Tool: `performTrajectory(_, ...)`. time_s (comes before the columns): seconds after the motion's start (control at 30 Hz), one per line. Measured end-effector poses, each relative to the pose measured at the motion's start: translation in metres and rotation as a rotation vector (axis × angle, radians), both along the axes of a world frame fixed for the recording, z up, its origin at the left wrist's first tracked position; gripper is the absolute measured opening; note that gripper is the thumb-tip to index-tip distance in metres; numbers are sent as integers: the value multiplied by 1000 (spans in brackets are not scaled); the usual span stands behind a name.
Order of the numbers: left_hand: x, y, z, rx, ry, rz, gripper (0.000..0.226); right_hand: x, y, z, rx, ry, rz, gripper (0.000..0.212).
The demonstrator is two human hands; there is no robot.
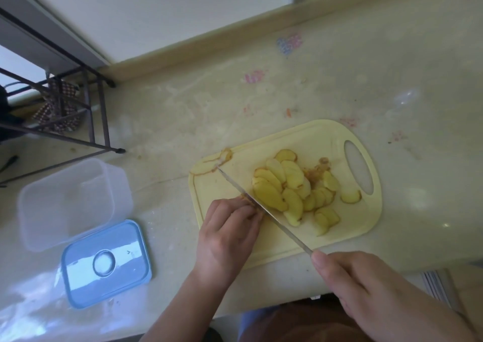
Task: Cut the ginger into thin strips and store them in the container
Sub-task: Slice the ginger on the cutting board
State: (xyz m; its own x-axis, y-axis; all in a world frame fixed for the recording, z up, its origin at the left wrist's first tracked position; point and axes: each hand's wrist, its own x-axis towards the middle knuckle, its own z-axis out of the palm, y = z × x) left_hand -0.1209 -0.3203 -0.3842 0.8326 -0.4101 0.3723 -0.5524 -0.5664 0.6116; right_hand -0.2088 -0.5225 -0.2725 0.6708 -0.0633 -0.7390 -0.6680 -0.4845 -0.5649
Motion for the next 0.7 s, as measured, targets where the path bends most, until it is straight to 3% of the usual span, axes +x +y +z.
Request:
performTrajectory(0.07, 0, 0, 0, -7, -1, 1, 15, -1, -2, -4, -17, -21, 17, 108)
performTrajectory(0.27, -2, 0, -3, -20, -6, 19, 9, -3, -4, -11, -51, -71, 35, 93)
performTrajectory(0.43, -2, -1, -4, -20, -33, 19, 10, -4, -4, -10, -75, -36, 39, 115)
performTrajectory(0.7, 0, 0, -6, -47, -39, -17, 8, -2, -4, -11, -78, -83, 79, 90)
